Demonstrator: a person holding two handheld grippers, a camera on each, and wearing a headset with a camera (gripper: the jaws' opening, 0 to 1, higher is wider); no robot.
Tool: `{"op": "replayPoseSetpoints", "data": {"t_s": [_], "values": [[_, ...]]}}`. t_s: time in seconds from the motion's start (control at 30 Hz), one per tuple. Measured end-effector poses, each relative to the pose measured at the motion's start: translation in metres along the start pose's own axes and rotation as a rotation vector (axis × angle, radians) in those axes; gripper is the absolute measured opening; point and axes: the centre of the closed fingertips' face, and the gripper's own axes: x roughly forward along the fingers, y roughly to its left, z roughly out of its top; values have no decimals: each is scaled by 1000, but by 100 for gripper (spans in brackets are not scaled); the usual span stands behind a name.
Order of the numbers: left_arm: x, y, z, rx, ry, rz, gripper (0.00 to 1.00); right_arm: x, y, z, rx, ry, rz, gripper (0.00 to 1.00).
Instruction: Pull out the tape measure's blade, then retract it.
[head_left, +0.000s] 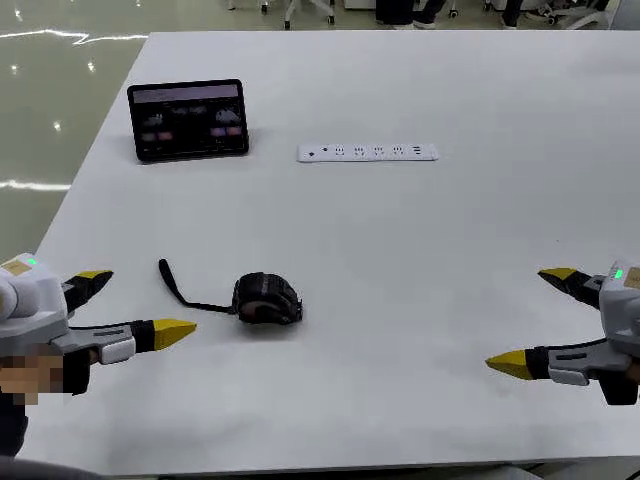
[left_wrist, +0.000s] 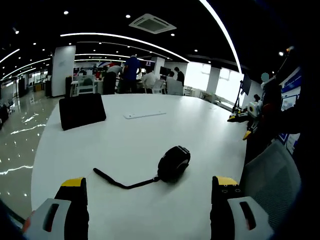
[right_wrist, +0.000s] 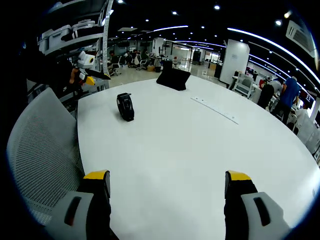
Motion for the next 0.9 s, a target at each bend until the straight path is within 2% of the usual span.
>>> {"op": "replayPoseSetpoints", "data": {"t_s": [0.37, 0.5, 0.7, 0.9], "values": [[-29, 12, -11, 11, 14, 35, 100, -9, 0, -19, 33, 18, -20, 95], [-34, 13, -13, 13, 16, 36, 100, -9, 0, -23, 37, 24, -21, 96], [-37, 11, -21, 2, 41, 20, 100, -10, 0, -23, 38, 28, -21, 97], [-42, 14, -22, 1, 40, 33, 100, -11, -1, -23, 37, 28, -20, 97]]}}
